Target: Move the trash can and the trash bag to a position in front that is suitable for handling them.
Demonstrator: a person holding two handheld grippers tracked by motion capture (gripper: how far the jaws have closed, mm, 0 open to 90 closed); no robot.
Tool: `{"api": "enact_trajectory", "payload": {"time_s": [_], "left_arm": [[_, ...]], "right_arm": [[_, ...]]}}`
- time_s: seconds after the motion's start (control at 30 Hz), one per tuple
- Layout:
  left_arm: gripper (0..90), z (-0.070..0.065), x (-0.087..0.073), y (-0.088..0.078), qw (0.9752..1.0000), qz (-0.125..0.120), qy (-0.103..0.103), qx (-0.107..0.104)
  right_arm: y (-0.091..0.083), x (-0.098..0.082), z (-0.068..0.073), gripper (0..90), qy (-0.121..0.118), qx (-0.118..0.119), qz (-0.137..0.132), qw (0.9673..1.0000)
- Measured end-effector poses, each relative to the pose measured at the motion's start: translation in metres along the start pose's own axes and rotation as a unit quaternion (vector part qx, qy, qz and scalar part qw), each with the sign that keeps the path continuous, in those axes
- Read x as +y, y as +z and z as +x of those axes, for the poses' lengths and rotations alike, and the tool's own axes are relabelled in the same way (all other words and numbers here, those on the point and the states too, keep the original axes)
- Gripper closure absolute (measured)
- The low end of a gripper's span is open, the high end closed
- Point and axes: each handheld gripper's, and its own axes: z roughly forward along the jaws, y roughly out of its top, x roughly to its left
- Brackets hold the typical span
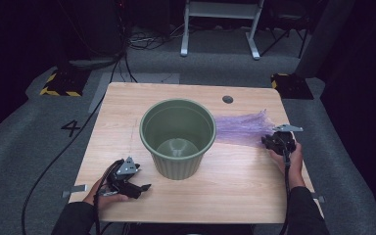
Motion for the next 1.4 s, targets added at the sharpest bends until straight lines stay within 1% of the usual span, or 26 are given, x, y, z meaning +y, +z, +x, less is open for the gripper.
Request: {"api": "enact_trajectory", "payload": {"time_s": [0.07,0.1,0.13,0.17,0.23,0.33,0.4,0.43,0.47,0.5,0.53,0.57,0.6,0.67,0.73,0.77,0.83,0.87,0.93,0.97,1.03,1.07,1.1,1.17,1.33,1.4], "left_arm": [[13.2,0.0,0.0,0.0,1.0,0.0,0.0,0.0],[13.2,0.0,0.0,0.0,1.0,0.0,0.0,0.0],[13.2,0.0,0.0,0.0,1.0,0.0,0.0,0.0],[13.2,0.0,0.0,0.0,1.0,0.001,0.0,0.0],[13.2,0.0,0.0,0.0,1.0,0.001,0.0,0.0],[13.2,0.0,0.0,0.0,1.0,0.001,0.0,0.0],[13.2,0.0,0.0,0.0,1.0,0.001,0.0,0.0],[13.2,0.0,0.0,0.0,1.0,0.001,0.0,0.0],[13.2,0.0,0.0,0.0,1.0,0.001,0.0,0.0],[13.2,0.0,0.0,0.0,1.0,0.001,0.0,0.0],[13.2,0.0,0.0,0.0,1.0,0.001,0.0,0.0],[13.2,0.0,0.0,0.0,1.0,0.001,0.0,0.001],[13.2,0.0,0.0,0.0,1.0,0.001,0.0,0.001],[13.2,0.0,0.0,0.0,1.0,0.001,0.0,0.001],[13.2,0.0,0.0,0.0,1.0,0.001,0.0,0.001],[13.2,0.0,0.0,0.0,1.0,0.0,0.0,0.0],[13.2,0.0,0.0,0.0,1.0,0.0,0.0,0.001],[13.2,0.0,0.0,0.0,1.0,0.0,0.0,0.001],[13.2,0.0,0.0,0.0,1.0,0.0,0.0,0.001],[13.2,0.0,0.0,0.0,1.0,0.0,0.0,0.001],[13.2,0.0,0.0,0.0,1.0,0.0,0.0,0.001],[13.3,0.0,0.0,0.0,1.0,0.0,0.0,0.001],[13.3,0.0,0.0,0.0,1.0,-0.001,0.001,0.001],[13.4,0.0,0.0,0.0,1.0,-0.001,0.001,0.001],[13.4,0.0,0.0,0.0,1.0,-0.001,0.001,0.001],[13.4,0.0,0.0,0.0,1.0,-0.001,0.001,0.001]], "right_arm": [[-0.005,0.003,0.0,58.4,0.005,-0.007,-0.011,0.9999],[-0.009,0.006,0.001,54.5,0.004,-0.003,-0.023,0.9997],[-0.009,0.006,0.001,54.5,0.004,-0.003,-0.023,0.9997],[-0.014,0.013,0.009,50.3,-0.007,0.004,-0.043,0.999],[-0.016,0.02,0.018,45.3,-0.014,0.019,-0.057,0.9981],[-0.016,0.032,0.036,43.5,-0.035,0.035,-0.07,0.9963],[-0.014,0.039,0.047,40.7,-0.041,0.047,-0.08,0.9948],[-0.014,0.039,0.047,40.7,-0.041,0.047,-0.08,0.9948],[-0.01,0.048,0.059,40.6,-0.044,0.061,-0.086,0.9935],[-0.007,0.052,0.064,40.5,-0.045,0.068,-0.089,0.9927],[-0.007,0.052,0.064,40.5,-0.045,0.068,-0.089,0.9927],[0.001,0.06,0.076,40.5,-0.043,0.079,-0.087,0.9921],[0.006,0.063,0.082,40.8,-0.045,0.083,-0.084,0.992],[0.015,0.069,0.095,43.7,-0.058,0.079,-0.086,0.9915],[0.022,0.072,0.106,48.4,-0.054,0.074,-0.1,0.9907],[0.026,0.074,0.11,47.6,-0.048,0.076,-0.105,0.9904],[0.031,0.076,0.114,47.6,-0.043,0.072,-0.104,0.991],[0.042,0.079,0.122,45.6,-0.042,0.068,-0.091,0.9926],[0.047,0.08,0.125,45.4,-0.043,0.065,-0.085,0.9933],[0.054,0.081,0.133,45.9,-0.045,0.059,-0.079,0.9941],[0.062,0.079,0.14,51.2,-0.052,0.05,-0.07,0.9949],[0.062,0.079,0.14,51.2,-0.052,0.05,-0.07,0.9949],[0.07,0.076,0.143,56.5,-0.051,0.04,-0.052,0.9966],[0.073,0.071,0.141,64.4,-0.038,0.045,-0.047,0.9972],[0.078,0.06,0.132,71.6,-0.029,0.053,-0.024,0.9979],[0.079,0.054,0.124,75.8,-0.023,0.053,-0.011,0.9983]]}}
